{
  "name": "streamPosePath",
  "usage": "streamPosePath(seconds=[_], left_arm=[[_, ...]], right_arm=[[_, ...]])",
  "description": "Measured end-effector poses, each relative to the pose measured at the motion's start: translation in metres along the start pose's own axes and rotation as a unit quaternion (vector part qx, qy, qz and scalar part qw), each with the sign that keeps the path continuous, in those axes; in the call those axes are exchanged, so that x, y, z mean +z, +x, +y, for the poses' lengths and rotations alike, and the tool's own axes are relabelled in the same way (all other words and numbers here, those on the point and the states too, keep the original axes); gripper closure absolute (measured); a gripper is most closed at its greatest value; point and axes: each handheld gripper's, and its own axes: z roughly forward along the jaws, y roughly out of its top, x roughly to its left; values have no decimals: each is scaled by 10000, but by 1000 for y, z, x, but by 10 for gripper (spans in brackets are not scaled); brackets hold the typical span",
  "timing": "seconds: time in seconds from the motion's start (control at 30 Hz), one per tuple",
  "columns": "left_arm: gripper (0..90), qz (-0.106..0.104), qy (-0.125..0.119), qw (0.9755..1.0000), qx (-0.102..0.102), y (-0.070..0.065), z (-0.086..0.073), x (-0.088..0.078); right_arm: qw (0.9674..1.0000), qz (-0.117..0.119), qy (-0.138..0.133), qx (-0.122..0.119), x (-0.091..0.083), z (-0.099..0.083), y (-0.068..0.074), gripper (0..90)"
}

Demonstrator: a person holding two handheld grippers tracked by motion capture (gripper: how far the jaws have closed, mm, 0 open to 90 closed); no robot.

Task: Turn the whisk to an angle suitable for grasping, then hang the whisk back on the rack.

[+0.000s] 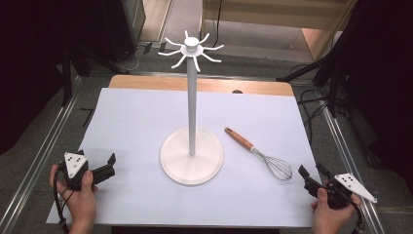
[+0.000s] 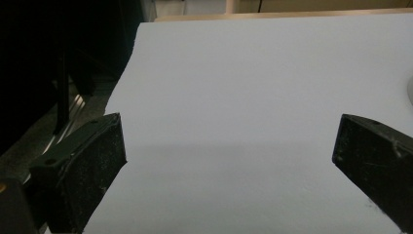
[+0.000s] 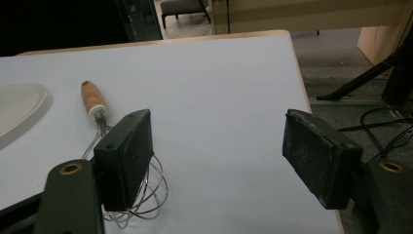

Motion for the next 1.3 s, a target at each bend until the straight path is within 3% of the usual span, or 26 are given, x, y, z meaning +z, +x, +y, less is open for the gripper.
streamPosePath(seconds=[0.1,0.17,0.27,0.33,0.47,0.57,0.7,0.87,1.07,1.23,1.3], left_arm=[[0,3,-14,10000,16,0,0,0],[0,2,-29,10000,30,-1,0,0],[0,-4,-35,10000,15,0,0,0],[0,-18,-26,10000,4,0,0,0],[0,0,8,10000,28,-1,0,1],[0,34,19,10000,78,-2,0,1],[0,-2,36,10000,91,-2,0,1],[0,-14,72,9999,91,-2,1,2],[0,-11,59,10000,73,-2,0,2],[0,-81,-49,10000,18,0,-1,-1],[0,-72,-45,10000,32,0,0,0]], right_arm=[[9999,138,-28,-55,1,2,-6,358],[9999,86,24,-70,1,3,-9,359],[10000,7,76,29,-3,4,-12,364],[9997,137,147,133,-5,5,-12,337],[9984,253,485,-157,-1,4,-6,128],[9965,333,714,-271,5,4,-4,139],[9961,401,715,-323,4,4,-4,203],[9922,621,886,-618,8,4,0,178],[9875,554,1133,-945,10,9,6,187],[9851,565,1268,-1012,10,22,9,198],[9825,569,1347,-1158,12,29,12,205]])
